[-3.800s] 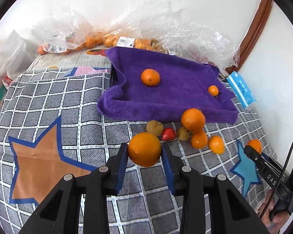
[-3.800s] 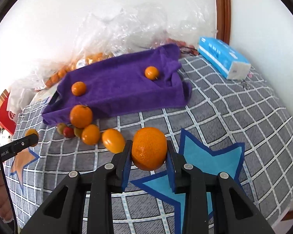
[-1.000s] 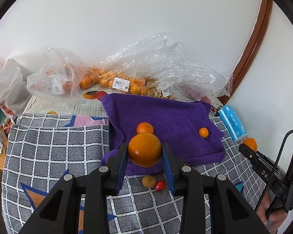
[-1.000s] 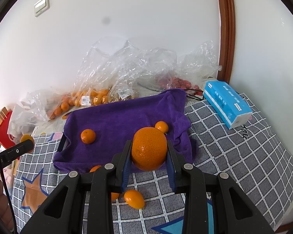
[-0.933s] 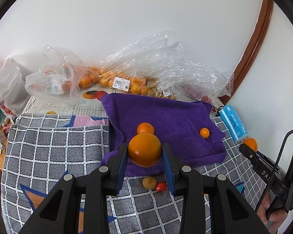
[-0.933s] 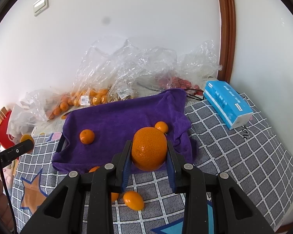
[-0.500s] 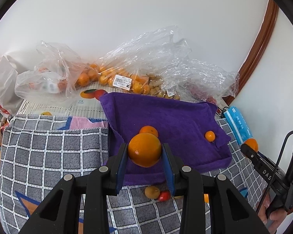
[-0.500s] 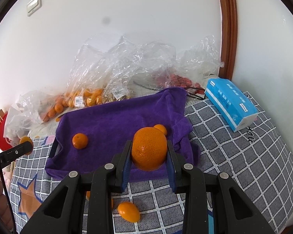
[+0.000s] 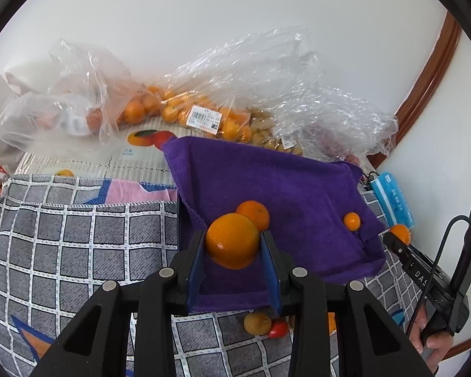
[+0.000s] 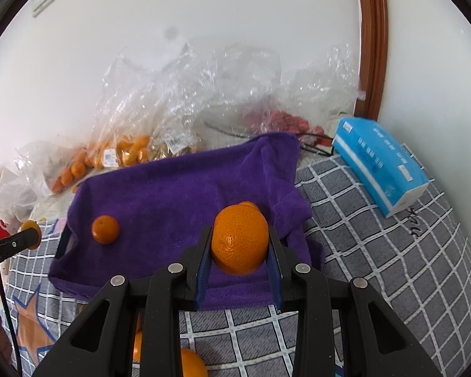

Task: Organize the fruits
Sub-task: 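Lift and carry both held oranges over the purple towel, then open both grippers to drop the oranges onto the purple towel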

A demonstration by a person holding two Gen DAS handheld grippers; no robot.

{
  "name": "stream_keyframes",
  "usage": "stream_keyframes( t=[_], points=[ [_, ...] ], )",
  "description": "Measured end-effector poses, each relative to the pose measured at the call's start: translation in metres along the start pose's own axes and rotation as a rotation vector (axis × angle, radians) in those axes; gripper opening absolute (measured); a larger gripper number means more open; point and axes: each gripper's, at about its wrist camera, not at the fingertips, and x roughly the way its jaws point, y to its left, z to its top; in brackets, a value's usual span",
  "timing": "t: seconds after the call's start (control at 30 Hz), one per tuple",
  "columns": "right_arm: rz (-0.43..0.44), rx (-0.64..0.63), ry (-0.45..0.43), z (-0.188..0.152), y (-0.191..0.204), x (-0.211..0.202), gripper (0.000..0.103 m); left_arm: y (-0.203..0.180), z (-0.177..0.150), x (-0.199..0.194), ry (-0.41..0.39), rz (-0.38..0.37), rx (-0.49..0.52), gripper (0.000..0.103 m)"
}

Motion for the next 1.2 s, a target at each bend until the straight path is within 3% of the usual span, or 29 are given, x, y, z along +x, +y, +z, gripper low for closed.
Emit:
stream_keyframes(
  t=[0.53,0.97,1.1,1.2],
  points=[
    [0.004,0.013,0.096,-0.011,-0.005,0.063,0.032,-0.001,-0.004,0.058,0.097,-0.007,0.006,0.033],
    [-0.004,-0.016,0.120,-0.014,-0.001,0.074,0.033,-0.003,-0.006,0.076,0.121,-0.009,0.016,0.033],
    [-0.001,-0.037,0.091,-0.012,0.002,0.062,0.051,-0.005,-0.007,0.078,0.127,0.000,0.020,0.033],
    [-0.019,-0.053,0.063,-0.009,0.003,0.049,0.056,-0.006,-0.006,0.078,0.141,0.010,0.019,0.036]
  ],
)
